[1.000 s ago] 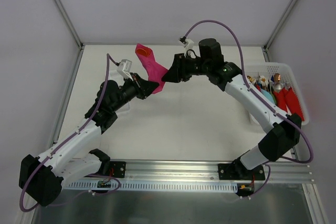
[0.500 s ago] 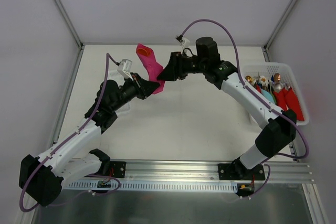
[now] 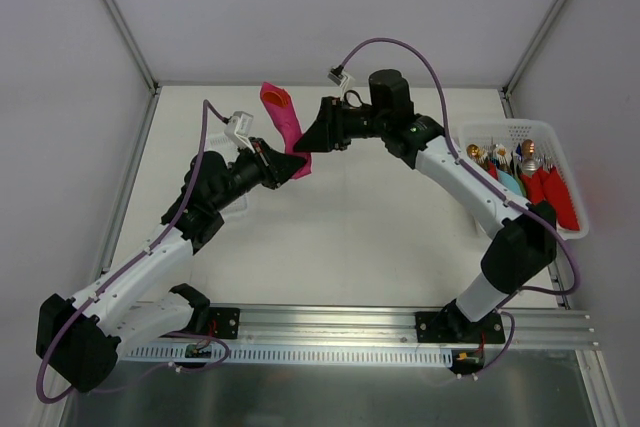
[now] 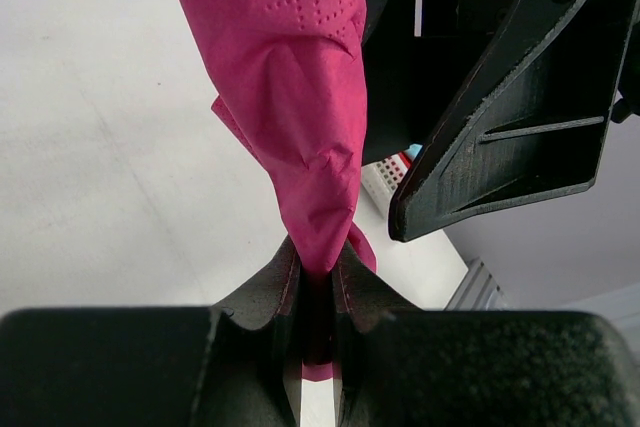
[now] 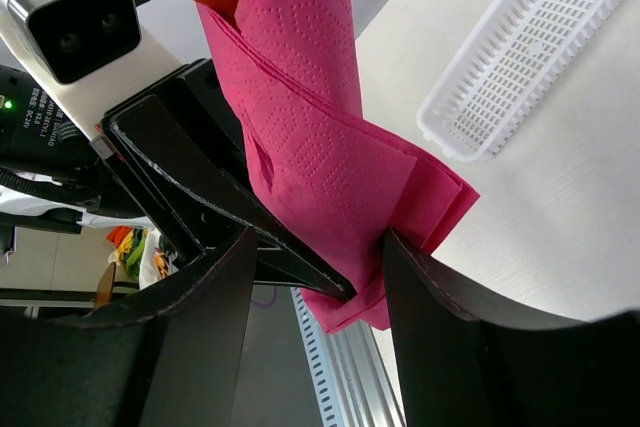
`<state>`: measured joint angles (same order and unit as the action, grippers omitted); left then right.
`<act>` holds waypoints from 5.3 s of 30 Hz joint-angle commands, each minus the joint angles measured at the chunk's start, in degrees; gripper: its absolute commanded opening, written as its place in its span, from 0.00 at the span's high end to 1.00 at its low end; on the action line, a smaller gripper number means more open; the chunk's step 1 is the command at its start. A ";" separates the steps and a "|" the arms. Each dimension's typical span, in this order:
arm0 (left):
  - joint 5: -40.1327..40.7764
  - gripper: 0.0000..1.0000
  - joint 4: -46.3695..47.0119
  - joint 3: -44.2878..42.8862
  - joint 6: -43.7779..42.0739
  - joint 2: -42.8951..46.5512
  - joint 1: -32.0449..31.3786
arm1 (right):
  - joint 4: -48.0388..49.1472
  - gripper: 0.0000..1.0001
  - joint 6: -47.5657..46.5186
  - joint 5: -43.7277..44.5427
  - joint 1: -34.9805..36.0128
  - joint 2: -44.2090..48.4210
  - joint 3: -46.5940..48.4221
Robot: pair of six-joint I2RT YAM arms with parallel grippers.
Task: Place the utensils on the paper napkin and roll it up
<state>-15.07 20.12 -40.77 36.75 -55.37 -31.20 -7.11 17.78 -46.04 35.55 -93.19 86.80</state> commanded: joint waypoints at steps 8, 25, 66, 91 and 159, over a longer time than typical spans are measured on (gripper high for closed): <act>1.88 1.00 0.19 -3.00 -1.33 1.76 -0.62 | 1.14 0.44 -1.78 -0.10 -0.48 4.68 -3.66; 2.68 1.00 0.53 -3.79 -0.37 1.32 -0.62 | -0.53 0.65 -4.24 -0.45 -0.48 5.56 -6.91; 1.10 1.00 2.03 -4.84 3.15 0.79 -0.53 | -6.95 0.49 -4.87 -1.07 -10.95 13.12 1.95; -1.45 1.00 3.35 -6.33 4.64 -1.31 -1.32 | -5.45 0.32 -4.16 3.32 -1.89 5.30 2.32; -7.97 0.52 2.04 -7.48 2.02 -3.26 -1.76 | 28.92 1.00 21.96 -11.88 -9.88 7.40 -12.10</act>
<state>-24.86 26.50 -45.98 43.86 -61.43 -32.62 22.22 41.95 -57.49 28.82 -90.96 74.24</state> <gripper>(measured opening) 0.443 0.104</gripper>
